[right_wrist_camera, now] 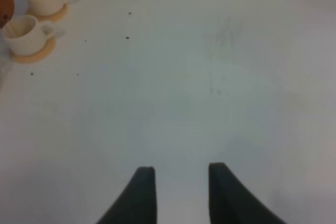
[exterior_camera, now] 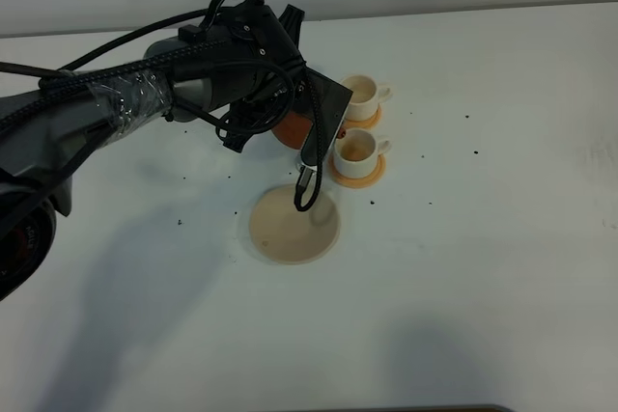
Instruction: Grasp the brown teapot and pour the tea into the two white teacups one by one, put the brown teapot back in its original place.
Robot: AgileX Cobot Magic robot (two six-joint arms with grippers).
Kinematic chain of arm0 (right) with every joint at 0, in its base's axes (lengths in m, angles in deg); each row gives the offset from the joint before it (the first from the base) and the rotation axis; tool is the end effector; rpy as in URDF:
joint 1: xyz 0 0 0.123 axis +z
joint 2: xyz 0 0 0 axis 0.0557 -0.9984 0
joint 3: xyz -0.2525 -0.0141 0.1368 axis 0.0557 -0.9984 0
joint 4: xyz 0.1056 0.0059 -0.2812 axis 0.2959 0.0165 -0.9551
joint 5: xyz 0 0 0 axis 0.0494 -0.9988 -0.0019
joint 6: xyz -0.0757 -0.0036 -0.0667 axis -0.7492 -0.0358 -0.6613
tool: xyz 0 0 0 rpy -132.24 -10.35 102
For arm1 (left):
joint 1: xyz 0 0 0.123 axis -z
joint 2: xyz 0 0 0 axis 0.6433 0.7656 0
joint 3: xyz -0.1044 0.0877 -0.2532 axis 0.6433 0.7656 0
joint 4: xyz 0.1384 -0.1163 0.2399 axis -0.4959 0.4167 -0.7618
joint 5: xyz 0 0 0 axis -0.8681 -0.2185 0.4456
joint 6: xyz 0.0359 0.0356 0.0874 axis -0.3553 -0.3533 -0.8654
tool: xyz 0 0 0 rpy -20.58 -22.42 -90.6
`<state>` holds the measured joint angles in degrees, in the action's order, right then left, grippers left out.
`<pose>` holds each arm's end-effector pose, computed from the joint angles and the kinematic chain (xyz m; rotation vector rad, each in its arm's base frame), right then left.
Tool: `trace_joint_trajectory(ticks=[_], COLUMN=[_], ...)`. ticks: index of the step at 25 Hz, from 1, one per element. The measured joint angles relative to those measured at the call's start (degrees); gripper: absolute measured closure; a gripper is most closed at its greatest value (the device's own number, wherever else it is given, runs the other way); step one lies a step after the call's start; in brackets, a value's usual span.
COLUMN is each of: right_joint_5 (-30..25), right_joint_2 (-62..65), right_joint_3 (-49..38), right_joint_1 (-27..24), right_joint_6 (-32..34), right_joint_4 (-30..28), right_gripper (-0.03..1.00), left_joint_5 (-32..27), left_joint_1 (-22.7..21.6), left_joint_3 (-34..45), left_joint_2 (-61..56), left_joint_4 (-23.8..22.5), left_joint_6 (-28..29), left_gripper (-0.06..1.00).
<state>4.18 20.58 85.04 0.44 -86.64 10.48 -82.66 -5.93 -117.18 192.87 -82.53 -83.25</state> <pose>0.0439 0.0196 0.2924 -0.2598 2.0456 0.1556 0.4510 -0.2601 0.1462 2.3407 1.3131 0.8616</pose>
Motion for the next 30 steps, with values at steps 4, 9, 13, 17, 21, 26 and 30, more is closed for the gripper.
trace_joint_trajectory(ticks=[4, 9, 13, 17, 21, 26, 30], right_joint_5=[0.0, 0.0, 0.0, 0.0, 0.0, 0.0, 0.0], right_joint_2=[0.0, 0.0, 0.0, 0.0, 0.0, 0.0, 0.0], right_joint_3=[0.0, 0.0, 0.0, 0.0, 0.0, 0.0, 0.0], right_joint_1=[0.0, 0.0, 0.0, 0.0, 0.0, 0.0, 0.0], right_joint_6=[0.0, 0.0, 0.0, 0.0, 0.0, 0.0, 0.0], right_joint_4=[0.0, 0.0, 0.0, 0.0, 0.0, 0.0, 0.0], right_gripper=[0.73, 0.73, 0.73, 0.73, 0.73, 0.73, 0.73], left_joint_5=[0.3, 0.8, 1.5, 1.9, 2.1, 2.7, 2.7], left_joint_1=[0.0, 0.0, 0.0, 0.0, 0.0, 0.1, 0.2], left_joint_3=[0.0, 0.0, 0.1, 0.1, 0.1, 0.1, 0.1], left_joint_2=[0.0, 0.0, 0.0, 0.0, 0.0, 0.0, 0.0], left_joint_4=[-1.0, -1.4, -1.9, -2.5, -2.8, -2.9, -2.9], left_joint_6=[-0.2, -1.7, -2.0, -2.0, -2.1, -2.1, -2.1], left_gripper=[0.83, 0.83, 0.83, 0.83, 0.83, 0.83, 0.83])
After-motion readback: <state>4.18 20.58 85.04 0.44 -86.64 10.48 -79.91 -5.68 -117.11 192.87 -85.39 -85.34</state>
